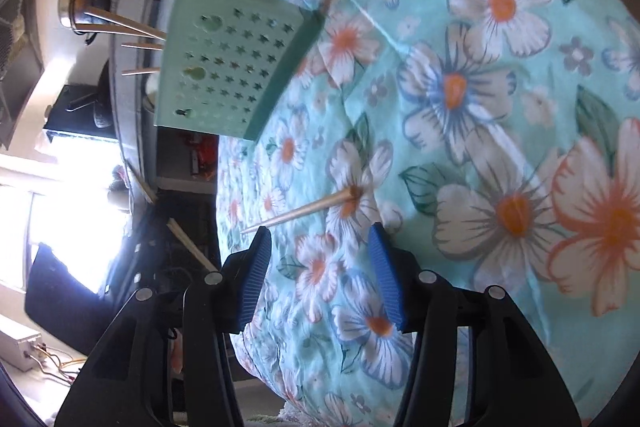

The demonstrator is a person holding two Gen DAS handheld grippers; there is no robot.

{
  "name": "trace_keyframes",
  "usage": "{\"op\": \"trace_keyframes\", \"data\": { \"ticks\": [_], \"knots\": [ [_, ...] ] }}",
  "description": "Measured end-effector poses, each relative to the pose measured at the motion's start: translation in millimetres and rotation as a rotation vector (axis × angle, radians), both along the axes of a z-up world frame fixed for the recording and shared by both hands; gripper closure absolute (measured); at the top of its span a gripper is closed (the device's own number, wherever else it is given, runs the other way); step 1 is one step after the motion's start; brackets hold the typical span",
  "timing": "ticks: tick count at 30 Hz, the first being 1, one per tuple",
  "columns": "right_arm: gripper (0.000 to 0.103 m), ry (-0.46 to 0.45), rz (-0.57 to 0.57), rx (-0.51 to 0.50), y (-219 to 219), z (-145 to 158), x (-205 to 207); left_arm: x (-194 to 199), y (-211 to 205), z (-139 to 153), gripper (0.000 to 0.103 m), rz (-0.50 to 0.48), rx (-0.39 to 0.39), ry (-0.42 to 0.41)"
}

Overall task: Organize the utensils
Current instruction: 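Lift the chopstick upright with the left gripper while the right lifts its chopstick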

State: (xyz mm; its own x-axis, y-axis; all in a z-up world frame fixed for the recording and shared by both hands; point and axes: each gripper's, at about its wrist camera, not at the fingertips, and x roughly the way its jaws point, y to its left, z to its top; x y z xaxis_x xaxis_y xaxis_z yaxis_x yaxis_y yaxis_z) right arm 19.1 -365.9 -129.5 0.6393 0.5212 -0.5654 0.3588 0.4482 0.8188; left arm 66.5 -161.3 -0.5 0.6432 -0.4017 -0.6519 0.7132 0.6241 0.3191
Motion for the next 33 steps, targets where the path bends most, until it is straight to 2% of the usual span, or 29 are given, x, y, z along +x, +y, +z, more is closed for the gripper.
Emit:
{"op": "trace_keyframes", "data": {
  "ticks": [4, 13, 16, 19, 22, 26, 33],
  "knots": [
    [0.058, 0.019, -0.032, 0.025, 1, -9, 16, 5, 6, 8, 0.096, 0.024, -0.03, -0.011],
    [0.085, 0.047, -0.13, 0.05, -3, -25, 33, 17, 24, 17, 0.097, 0.087, -0.085, -0.01],
    [0.087, 0.014, -0.15, 0.061, -6, -21, 30, 22, 30, 20, 0.097, 0.108, -0.111, -0.001],
    [0.091, -0.065, -0.169, 0.028, -15, 0, 20, 27, 36, 27, 0.098, 0.123, -0.132, -0.003],
    [0.093, -0.158, -0.187, -0.073, -25, 37, 8, 34, 45, 36, 0.099, 0.143, -0.171, 0.002],
    [0.095, -0.251, -0.222, -0.212, -39, 82, -12, 50, 63, 54, 0.099, 0.176, -0.274, 0.024],
    [0.097, -0.336, -0.26, -0.36, -48, 124, -38, 72, 80, 99, 0.099, 0.163, -0.524, 0.047]
  ]
}}
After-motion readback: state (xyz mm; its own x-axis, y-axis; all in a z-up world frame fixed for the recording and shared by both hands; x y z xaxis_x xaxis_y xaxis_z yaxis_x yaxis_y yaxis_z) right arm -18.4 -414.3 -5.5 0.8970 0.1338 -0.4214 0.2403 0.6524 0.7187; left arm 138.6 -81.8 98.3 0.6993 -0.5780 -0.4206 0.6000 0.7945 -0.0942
